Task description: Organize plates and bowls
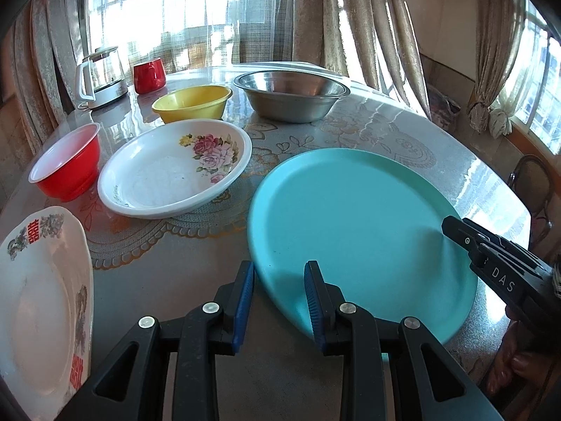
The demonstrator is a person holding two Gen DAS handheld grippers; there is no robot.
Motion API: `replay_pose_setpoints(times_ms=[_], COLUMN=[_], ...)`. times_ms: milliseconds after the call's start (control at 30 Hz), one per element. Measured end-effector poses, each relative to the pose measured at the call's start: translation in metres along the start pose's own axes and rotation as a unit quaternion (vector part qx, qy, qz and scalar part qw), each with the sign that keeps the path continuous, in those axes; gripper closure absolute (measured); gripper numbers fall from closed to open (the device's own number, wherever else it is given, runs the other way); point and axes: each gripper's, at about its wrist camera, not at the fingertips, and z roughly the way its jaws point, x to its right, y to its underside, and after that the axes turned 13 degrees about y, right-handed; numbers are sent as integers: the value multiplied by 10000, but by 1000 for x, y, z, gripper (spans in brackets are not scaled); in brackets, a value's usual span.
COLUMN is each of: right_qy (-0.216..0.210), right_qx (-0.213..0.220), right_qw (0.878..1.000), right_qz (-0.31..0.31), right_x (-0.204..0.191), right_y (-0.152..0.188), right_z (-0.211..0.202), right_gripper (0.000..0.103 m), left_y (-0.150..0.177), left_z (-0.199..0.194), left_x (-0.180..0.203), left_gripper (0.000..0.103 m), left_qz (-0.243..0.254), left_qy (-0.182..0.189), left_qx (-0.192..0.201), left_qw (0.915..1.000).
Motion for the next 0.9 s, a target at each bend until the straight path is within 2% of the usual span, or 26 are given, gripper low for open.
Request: replay_pose_setpoints(times_ms=[133,400,500,700,767,900], right_qy=[-85,-49,-39,-305,-422,-761], right_qx=[7,188,316,392,376,324], right_qw=[10000,9994,9992,9988,9984,9961], right_qz=[26,277,221,-8,-77,-292], right_x=[0,7,3,-19,-29,-52], right_y=[2,4,3,0,0,4], right_z=[-5,-28,-40,-53,-56,-63], right_gripper=[65,63,63,62,62,62], left_y=[1,11,15,22,26,35], left_z=[-6,-46,-60,-86,-94,-106], left_x=[3,2,-2,-14,-20,-35], left_gripper=[58,44,36,29,20,18], left_qz=[40,-39,-90,-76,-119,-247], left_qy=[29,237,264,71,30,-76], left_qx=[45,453,521,668,712,684], left_qw=[10000,9987,9983,9977,9974,9973])
